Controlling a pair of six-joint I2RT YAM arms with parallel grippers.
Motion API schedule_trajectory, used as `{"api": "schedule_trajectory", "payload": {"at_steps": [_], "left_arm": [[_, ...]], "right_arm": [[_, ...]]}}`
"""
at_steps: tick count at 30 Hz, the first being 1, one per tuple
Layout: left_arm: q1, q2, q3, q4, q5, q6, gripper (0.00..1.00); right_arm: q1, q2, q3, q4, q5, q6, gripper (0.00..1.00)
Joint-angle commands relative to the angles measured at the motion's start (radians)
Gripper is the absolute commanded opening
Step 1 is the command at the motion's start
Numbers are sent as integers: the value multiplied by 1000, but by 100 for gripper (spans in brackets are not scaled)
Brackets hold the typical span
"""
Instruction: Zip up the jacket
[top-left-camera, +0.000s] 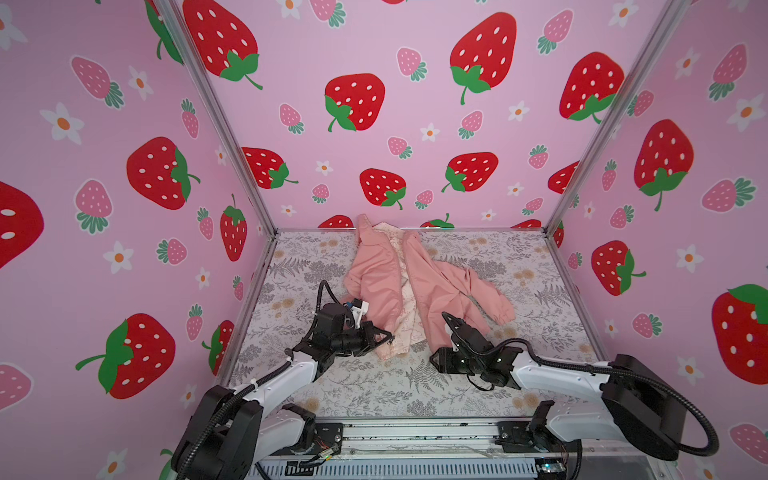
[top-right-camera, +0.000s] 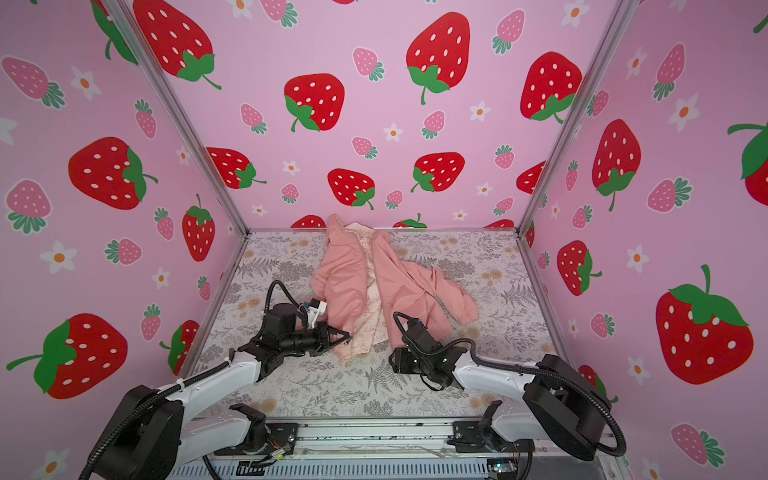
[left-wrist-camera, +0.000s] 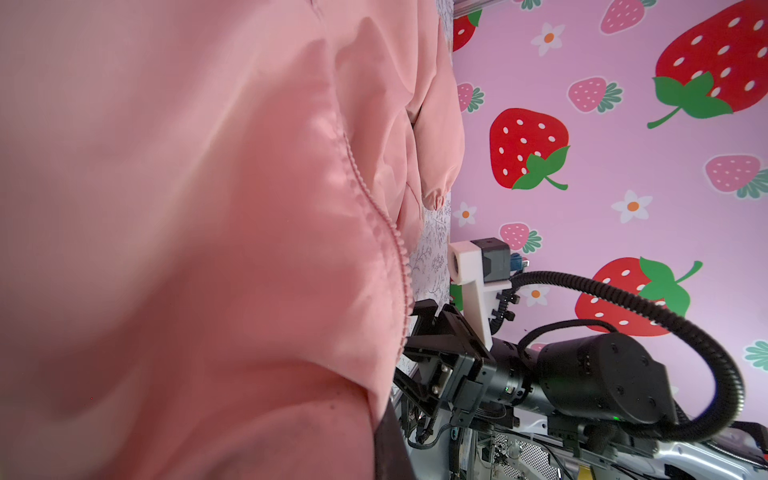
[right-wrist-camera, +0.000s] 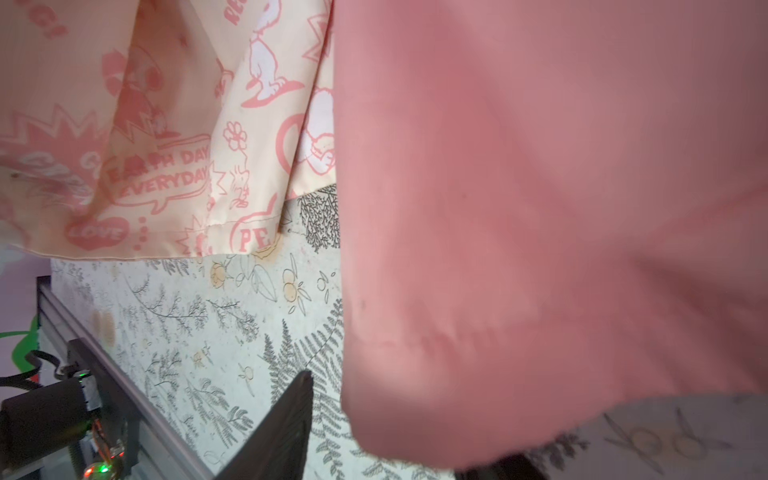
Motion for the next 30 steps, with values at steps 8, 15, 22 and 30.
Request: {"api": "schedule_trajectory", "payload": {"at_steps": [8, 15, 22, 30], "left_arm": [[4, -11, 12, 12, 8, -3, 0], [3, -20, 4, 11, 5, -8, 0], [3, -28, 3, 2, 3, -7, 0], [3, -22, 8, 3, 1, -9, 0]], "right_arm": [[3, 80, 55, 31, 73, -17, 39], [-7, 117, 78, 44, 69, -30, 31], [-22, 127, 78, 58, 48, -37, 23], [-36, 135, 62, 74, 19, -44, 18]]}}
